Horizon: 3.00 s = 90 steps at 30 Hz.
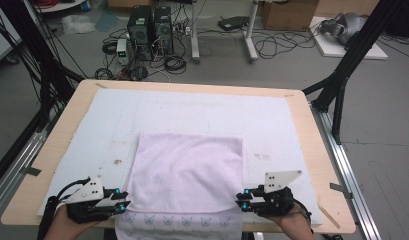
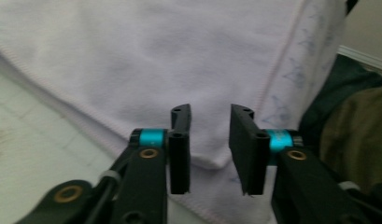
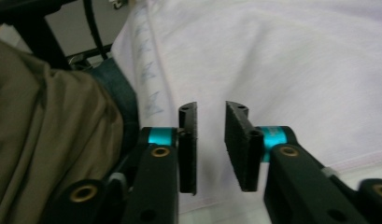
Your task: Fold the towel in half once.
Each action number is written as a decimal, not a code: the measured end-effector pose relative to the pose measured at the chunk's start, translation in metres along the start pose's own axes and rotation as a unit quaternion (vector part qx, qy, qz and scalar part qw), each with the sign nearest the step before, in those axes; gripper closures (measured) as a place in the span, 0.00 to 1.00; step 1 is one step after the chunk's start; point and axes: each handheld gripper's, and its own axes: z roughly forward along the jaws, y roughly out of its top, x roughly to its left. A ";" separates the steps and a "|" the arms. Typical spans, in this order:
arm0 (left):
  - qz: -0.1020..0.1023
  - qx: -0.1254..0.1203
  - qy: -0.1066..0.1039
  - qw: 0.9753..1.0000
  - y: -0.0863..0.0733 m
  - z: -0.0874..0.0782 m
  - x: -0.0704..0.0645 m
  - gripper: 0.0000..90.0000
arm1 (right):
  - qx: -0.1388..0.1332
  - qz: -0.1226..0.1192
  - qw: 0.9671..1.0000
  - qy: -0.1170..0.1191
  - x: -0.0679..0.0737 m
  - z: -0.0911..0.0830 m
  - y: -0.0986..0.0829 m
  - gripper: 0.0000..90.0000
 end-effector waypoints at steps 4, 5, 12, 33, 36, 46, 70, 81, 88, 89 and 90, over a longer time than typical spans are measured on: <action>-0.012 -0.021 0.031 0.999 0.013 0.004 0.025 0.68 | 0.005 0.002 1.000 -0.029 -0.025 0.001 0.015 0.70; -0.015 -0.026 0.036 0.999 0.017 0.006 0.032 0.68 | 0.008 0.004 0.999 -0.038 -0.033 0.003 0.019 0.69; -0.039 -0.031 0.054 0.997 0.042 0.033 0.076 0.62 | 0.015 0.012 0.996 -0.086 -0.077 0.012 0.042 0.63; -0.147 0.017 0.083 0.986 0.056 0.103 0.167 0.44 | 0.054 0.093 0.983 -0.147 -0.177 0.043 0.036 0.47; -0.136 0.038 0.081 0.987 0.055 0.113 0.167 0.58 | 0.050 0.103 0.982 -0.148 -0.181 0.045 0.033 0.48; -0.121 0.037 0.110 0.986 0.070 0.110 0.174 0.93 | 0.100 0.069 0.981 -0.153 -0.187 0.048 0.055 0.96; -0.106 -0.012 0.163 0.981 0.123 0.058 0.197 0.59 | 0.056 0.047 0.978 -0.197 -0.190 0.014 0.126 0.58; -0.066 -0.021 0.114 0.991 0.076 0.060 0.138 0.54 | 0.054 0.019 0.987 -0.153 -0.132 0.033 0.080 0.60; -0.066 -0.019 0.067 0.995 0.044 0.059 0.113 0.61 | 0.082 0.022 0.987 -0.135 -0.110 0.043 0.052 0.66; -0.066 -0.017 0.062 0.996 0.041 0.059 0.110 0.61 | 0.081 0.021 0.988 -0.130 -0.108 0.043 0.051 0.67; -0.064 -0.015 0.055 0.996 0.038 0.060 0.108 0.62 | 0.069 0.013 0.988 -0.135 -0.105 0.042 0.049 0.69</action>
